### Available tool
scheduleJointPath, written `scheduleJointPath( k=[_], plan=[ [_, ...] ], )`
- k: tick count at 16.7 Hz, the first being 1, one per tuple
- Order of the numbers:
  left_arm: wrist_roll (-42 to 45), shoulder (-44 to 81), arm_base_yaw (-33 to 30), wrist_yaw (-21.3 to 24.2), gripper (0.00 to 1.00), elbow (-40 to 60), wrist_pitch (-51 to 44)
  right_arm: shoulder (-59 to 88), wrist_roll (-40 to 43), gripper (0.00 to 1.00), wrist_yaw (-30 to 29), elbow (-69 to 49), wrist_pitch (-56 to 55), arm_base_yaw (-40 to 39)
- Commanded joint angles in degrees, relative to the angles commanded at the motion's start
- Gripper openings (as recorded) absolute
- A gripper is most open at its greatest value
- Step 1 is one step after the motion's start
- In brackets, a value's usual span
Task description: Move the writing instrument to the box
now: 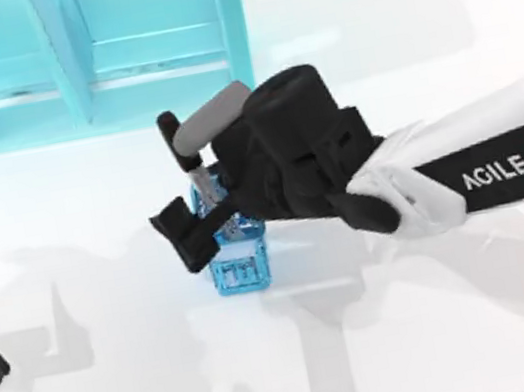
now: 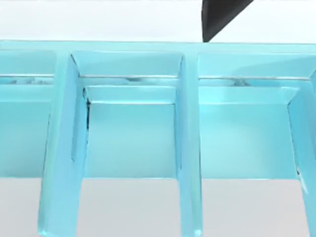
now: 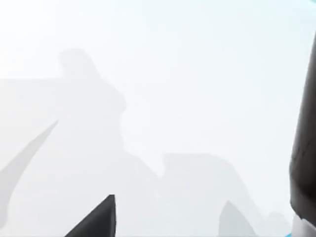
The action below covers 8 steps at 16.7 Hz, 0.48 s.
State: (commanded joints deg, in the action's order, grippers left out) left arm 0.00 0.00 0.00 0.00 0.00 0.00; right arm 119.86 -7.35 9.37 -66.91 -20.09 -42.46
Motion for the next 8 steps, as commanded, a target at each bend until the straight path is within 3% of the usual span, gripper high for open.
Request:
scheduleJointPath(
  k=[4, 8],
  plan=[
    [0.0, 0.0, 0.0, 0.0, 1.0, 0.0, 0.0, 0.0, 0.0, 0.02, 0.0, 0.0, 0.0, 0.0],
    [0.0, 0.0, 0.0, 0.0, 1.0, 0.0, 0.0, 0.0, 0.0, 0.0, 0.0, 0.0, 0.0, 0.0]
  ],
)
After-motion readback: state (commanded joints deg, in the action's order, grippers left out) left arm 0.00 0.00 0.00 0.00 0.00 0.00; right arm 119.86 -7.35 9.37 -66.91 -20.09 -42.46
